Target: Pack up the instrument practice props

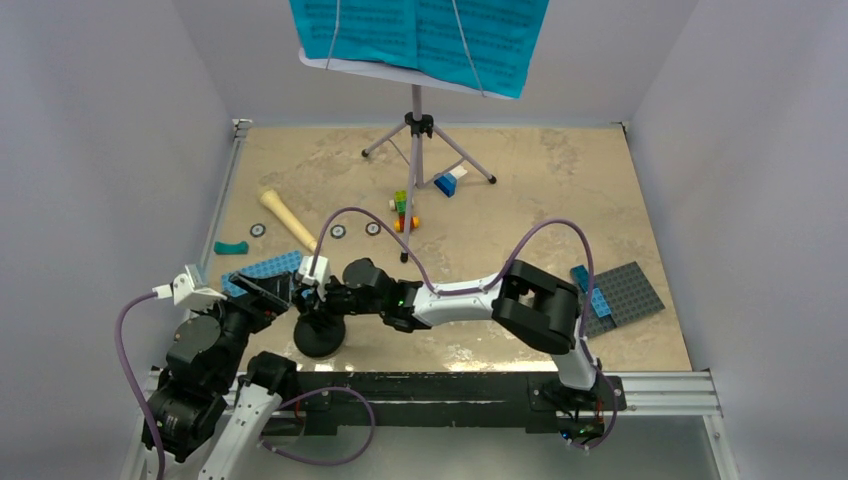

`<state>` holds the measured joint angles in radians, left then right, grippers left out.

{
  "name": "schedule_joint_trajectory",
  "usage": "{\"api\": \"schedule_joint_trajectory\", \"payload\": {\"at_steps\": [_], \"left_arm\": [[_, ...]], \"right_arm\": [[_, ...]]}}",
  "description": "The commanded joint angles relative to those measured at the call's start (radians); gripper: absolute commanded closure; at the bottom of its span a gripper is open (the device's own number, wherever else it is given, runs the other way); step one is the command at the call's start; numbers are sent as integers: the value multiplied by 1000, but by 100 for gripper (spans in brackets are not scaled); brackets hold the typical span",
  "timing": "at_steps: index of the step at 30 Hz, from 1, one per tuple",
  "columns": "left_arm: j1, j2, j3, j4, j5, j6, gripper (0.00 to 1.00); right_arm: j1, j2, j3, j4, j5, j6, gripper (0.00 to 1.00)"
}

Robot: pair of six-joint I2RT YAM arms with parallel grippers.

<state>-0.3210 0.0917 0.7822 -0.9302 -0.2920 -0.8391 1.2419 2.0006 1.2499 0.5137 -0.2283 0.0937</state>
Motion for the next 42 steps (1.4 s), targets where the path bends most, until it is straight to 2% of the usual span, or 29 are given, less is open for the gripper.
{"api": "schedule_joint_trajectory", "payload": {"at_steps": [1, 14, 15, 16, 17, 19, 22, 27, 33, 36, 40, 42], "left_arm": [[-1, -18, 26, -17, -23, -8, 13], [-1, -27, 38, -31, -30, 0, 13], [-1, -26, 36, -30, -25, 0, 13], [-1, -25, 36, -29, -20, 1, 13], [-1, -24, 36, -29, -17, 2, 13], [-1, -24, 36, -22, -15, 7, 13], [-1, -22, 43, -7, -18, 23, 12], [-1, 4, 78, 20, -32, 59, 12], [0, 59, 105, 108, 16, 93, 11], [-1, 110, 77, 240, 126, 157, 12], [-1, 265, 78, 325, 268, 163, 15], [-1, 331, 72, 362, 328, 141, 15]], "right_arm": [[-1, 33, 117, 125, -29, 13, 100], [-1, 185, 311, 29, -24, 22, 100], [-1, 178, 308, 12, -28, 22, 89], [-1, 168, 299, -6, -28, 22, 72], [-1, 153, 287, -20, -24, 25, 59], [-1, 112, 239, -13, -10, 32, 42], [-1, 49, 154, 4, 17, 36, 30], [0, -74, 42, 3, 58, 49, 15], [-2, -361, -190, -43, 195, 67, 11], [-34, -536, -316, -91, 296, 77, 10], [-205, -703, -423, -184, 302, 248, 10], [-306, -756, -473, -167, 292, 298, 12]]}}
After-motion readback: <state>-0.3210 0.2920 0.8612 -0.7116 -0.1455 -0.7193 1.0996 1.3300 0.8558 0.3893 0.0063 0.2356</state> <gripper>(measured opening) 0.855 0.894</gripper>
